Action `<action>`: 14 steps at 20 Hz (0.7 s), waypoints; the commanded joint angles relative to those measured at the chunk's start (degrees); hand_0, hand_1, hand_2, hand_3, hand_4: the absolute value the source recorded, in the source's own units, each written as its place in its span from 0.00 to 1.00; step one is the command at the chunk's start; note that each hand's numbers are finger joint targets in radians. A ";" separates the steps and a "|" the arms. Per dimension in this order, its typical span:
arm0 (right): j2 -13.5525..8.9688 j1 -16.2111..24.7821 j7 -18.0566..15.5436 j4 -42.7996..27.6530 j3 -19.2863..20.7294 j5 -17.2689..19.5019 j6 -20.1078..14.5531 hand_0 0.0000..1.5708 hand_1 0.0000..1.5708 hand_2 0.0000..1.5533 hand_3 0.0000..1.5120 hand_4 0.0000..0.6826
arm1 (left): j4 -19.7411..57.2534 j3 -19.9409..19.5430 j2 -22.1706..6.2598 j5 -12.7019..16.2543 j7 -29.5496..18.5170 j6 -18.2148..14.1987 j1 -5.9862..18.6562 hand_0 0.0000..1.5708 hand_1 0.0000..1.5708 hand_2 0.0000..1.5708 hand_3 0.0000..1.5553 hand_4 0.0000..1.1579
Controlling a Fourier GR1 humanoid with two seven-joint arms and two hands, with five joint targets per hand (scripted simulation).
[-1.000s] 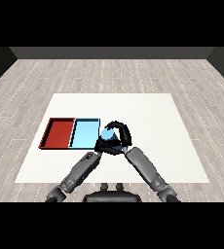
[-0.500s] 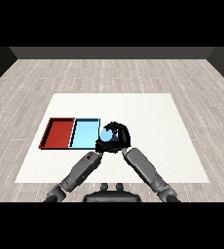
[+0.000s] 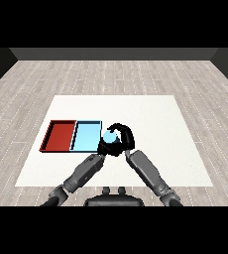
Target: Pick the blue can and put it in the blue box
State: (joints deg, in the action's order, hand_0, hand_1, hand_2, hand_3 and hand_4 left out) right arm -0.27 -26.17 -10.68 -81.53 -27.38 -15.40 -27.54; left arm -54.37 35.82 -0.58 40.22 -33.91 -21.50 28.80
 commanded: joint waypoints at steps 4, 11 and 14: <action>-0.57 1.10 3.22 -0.26 -0.99 3.79 4.08 0.00 0.00 0.00 0.00 0.00 | 0.93 -0.38 0.56 -0.29 -3.35 -1.51 1.26 1.00 1.00 1.00 0.99 0.97; -1.17 6.27 4.49 -4.47 0.39 5.91 7.02 0.00 0.00 0.00 0.00 0.00 | -0.80 -1.12 0.57 -1.78 -1.75 -2.36 1.14 1.00 1.00 1.00 0.98 0.98; -0.57 6.47 2.35 -4.73 3.57 5.41 7.87 0.00 0.00 0.00 0.00 0.00 | 3.78 -2.36 0.56 -1.09 -4.96 -0.60 1.09 1.00 1.00 1.00 0.98 0.98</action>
State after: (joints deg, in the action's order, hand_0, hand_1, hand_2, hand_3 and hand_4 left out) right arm -0.57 -22.52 -7.62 -83.79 -25.90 -10.25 -21.44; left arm -53.46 34.44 -0.32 38.14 -36.67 -22.87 29.14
